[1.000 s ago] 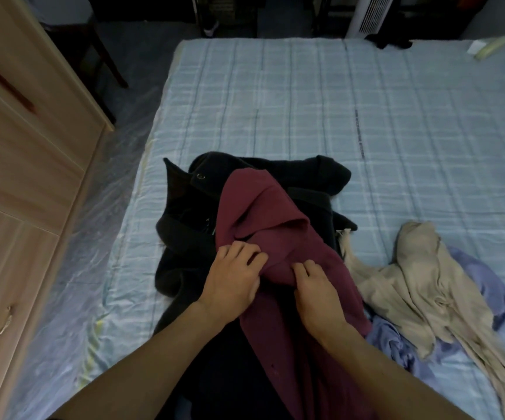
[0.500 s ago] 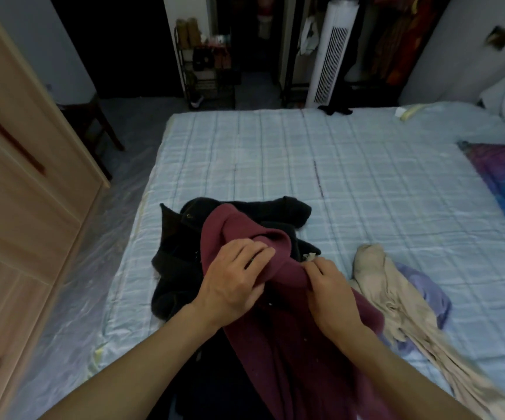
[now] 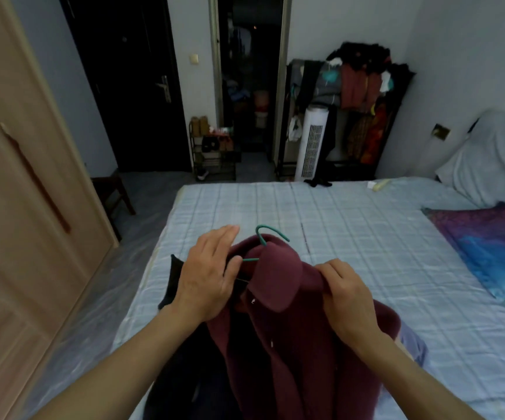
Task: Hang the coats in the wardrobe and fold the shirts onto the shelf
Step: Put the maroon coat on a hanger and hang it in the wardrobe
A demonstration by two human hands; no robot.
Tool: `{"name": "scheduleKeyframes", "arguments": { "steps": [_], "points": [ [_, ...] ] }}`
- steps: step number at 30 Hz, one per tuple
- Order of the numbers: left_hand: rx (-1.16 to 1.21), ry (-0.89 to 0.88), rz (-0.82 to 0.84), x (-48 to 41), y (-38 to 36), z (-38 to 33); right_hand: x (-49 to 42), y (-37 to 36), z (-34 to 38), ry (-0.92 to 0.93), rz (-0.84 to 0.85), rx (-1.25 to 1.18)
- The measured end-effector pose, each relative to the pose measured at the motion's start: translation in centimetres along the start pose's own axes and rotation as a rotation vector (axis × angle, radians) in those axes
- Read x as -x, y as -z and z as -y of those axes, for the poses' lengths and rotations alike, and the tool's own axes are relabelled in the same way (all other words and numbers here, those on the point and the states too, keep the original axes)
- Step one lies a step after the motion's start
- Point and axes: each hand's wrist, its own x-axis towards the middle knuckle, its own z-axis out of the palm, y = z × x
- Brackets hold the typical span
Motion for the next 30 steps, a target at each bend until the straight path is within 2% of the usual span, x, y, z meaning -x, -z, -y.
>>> {"name": "scheduleKeyframes", "arguments": {
  "steps": [4,10,14,20,25,30],
  "points": [
    [-0.062,0.133,-0.014,-0.1,1.5,0.3,0.3,2.9,-0.1,0.027,-0.077,-0.014],
    [-0.093,0.264,0.256,0.1,1.1,0.3,1.4,5.0,0.6,0.055,-0.163,-0.064],
    [-0.100,0.363,0.245,0.0,1.1,1.5,2.4,5.5,0.7,0.024,-0.158,-0.116],
    [-0.111,0.274,0.333,0.3,2.3,2.7,3.3,6.3,0.4,0.013,-0.090,-0.136],
    [-0.173,0.248,0.290,0.8,3.3,3.6,3.5,6.6,-0.9,0.041,-0.043,-0.136],
    [-0.112,0.235,0.267,1.9,3.7,4.3,3.0,6.7,-1.7,0.102,-0.013,-0.111]
  ]
}}
